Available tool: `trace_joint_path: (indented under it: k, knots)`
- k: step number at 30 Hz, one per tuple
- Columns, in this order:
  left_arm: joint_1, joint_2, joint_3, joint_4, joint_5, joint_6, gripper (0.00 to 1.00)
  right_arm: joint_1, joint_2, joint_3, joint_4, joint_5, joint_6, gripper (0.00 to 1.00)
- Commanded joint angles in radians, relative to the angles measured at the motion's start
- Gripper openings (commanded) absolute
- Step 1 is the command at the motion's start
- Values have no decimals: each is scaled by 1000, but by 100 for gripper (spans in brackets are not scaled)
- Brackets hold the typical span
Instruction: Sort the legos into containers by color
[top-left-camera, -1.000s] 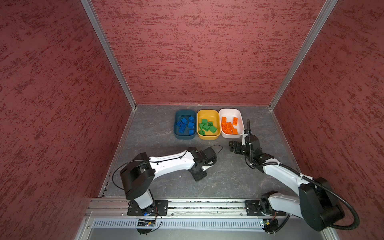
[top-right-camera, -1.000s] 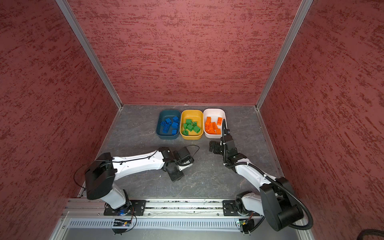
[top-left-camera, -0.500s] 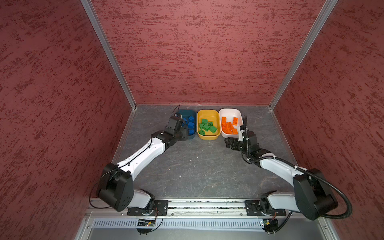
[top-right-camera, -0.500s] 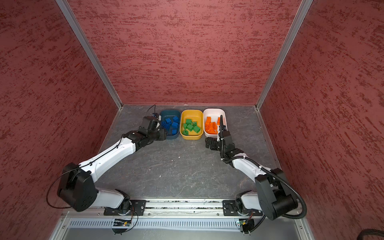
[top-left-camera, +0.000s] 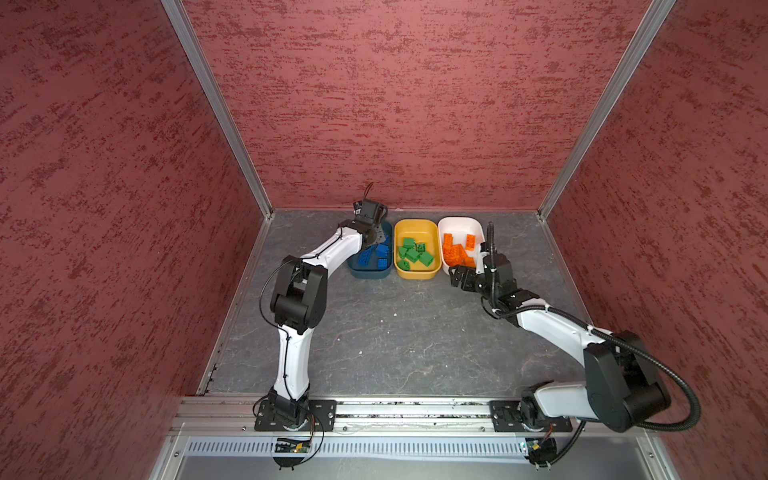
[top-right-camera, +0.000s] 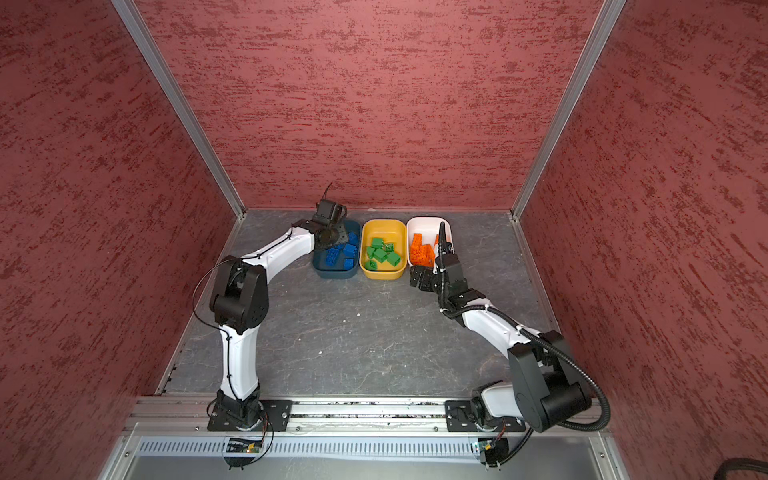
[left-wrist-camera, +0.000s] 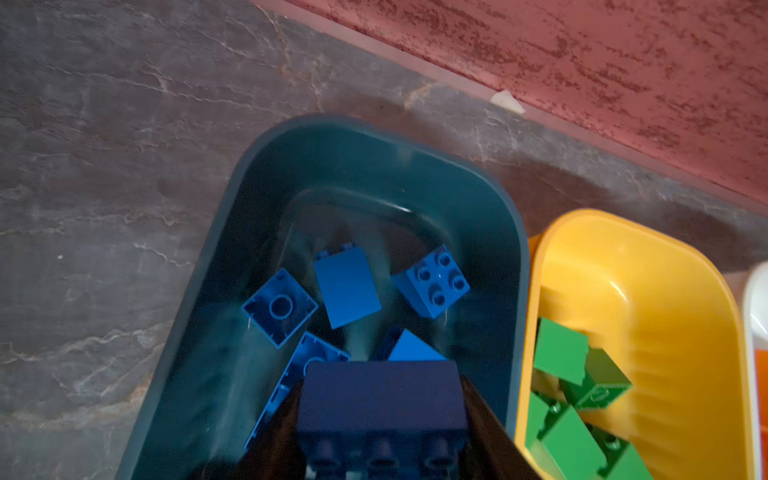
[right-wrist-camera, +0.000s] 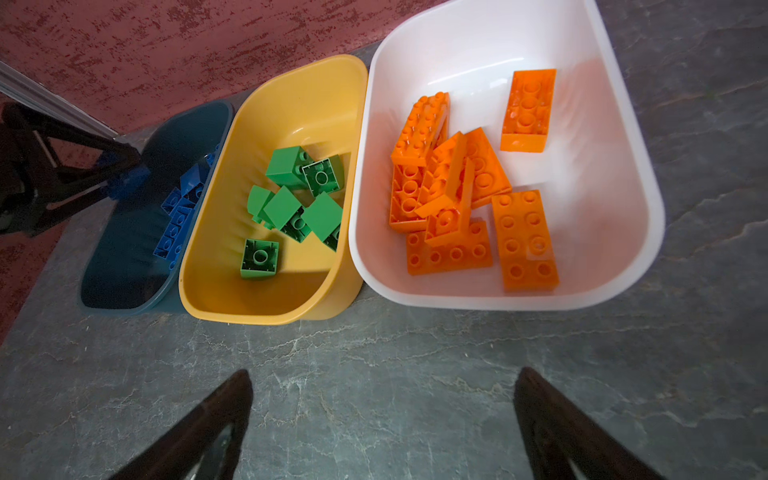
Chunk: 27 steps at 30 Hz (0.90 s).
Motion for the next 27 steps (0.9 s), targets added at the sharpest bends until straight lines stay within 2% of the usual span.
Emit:
trace_joint_path:
  k: [1,3,5,7,11,15,18,22,27]
  knots:
    - [13,78,123,-94,-89,-9,48,3,-39,12,-5,44,10,99]
    - [13,111,179,-118,-104,1,58,2,-47,9,-11,51,8,99]
    - [15,127,217,-123,-102,21,76,2,-53,7,-16,55,7,99]
    - [15,124,238,-127,-88,46,82,2,-56,8,-21,57,5,99]
    - [6,70,216,-123,-77,78,86,3,-59,8,-21,60,8,99]
    - [-26,-72,47,-12,-28,121,91,2,-65,2,-11,70,11,99]
    - [-64,-216,-133,99,-47,158,98,2,-85,-7,3,100,5,99]
    - [-104,-418,-355,172,-130,181,100,-6,-131,-32,31,169,-33,99]
    - [-108,-632,-597,195,-282,177,100,-51,-184,-83,116,270,-105,99]
